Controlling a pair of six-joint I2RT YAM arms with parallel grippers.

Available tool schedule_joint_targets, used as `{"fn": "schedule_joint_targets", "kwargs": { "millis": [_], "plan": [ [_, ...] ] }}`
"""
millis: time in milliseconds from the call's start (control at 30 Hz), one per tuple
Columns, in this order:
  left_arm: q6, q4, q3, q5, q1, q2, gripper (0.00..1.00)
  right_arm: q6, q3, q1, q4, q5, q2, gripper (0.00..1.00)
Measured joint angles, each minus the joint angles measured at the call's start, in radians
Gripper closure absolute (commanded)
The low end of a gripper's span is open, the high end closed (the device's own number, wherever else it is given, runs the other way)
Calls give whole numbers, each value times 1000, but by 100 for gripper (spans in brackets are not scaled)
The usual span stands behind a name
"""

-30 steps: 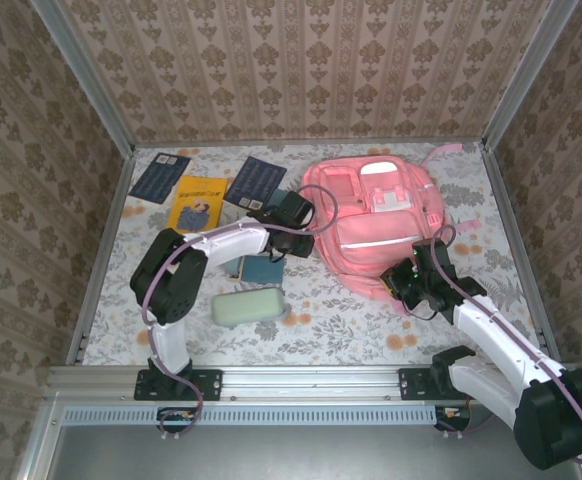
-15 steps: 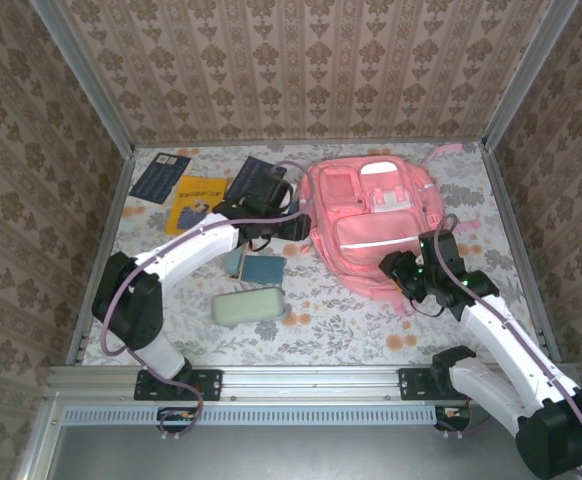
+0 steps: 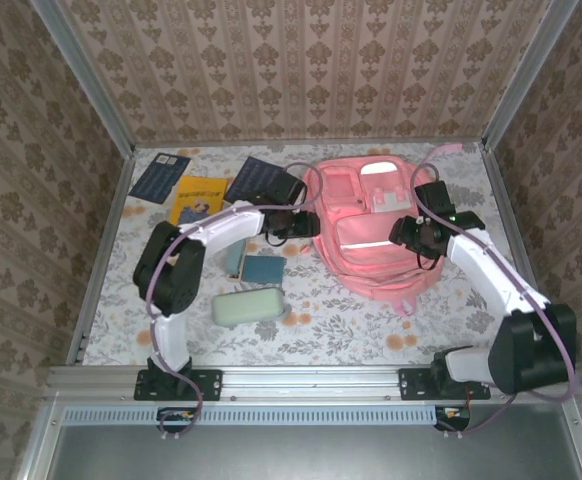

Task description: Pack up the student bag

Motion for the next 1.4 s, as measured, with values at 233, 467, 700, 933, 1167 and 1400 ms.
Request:
{"fn": "schedule_joint_targets", "kwargs": {
  "millis": [233, 467, 700, 933, 1167, 1400],
  "plan": [
    [-3, -82, 227, 5, 2, 183, 57, -69, -15, -10, 35, 20, 140, 45],
    [19, -164, 449, 5, 21, 322, 57, 17, -136, 124, 87, -4, 83, 45],
    [42, -196, 595, 19, 48, 410, 52, 108, -150, 268, 112, -54, 69, 44],
    [60, -183, 423, 19, 79, 283, 36, 101, -47, 285, 44, -54, 84, 40],
    [66, -147, 82, 8, 192, -124, 26, 78, 61, 354, 74, -41, 71, 40],
    [113, -124, -129, -19, 412, -363, 21, 79, 159, 468, 143, -40, 156, 39]
  ]
}}
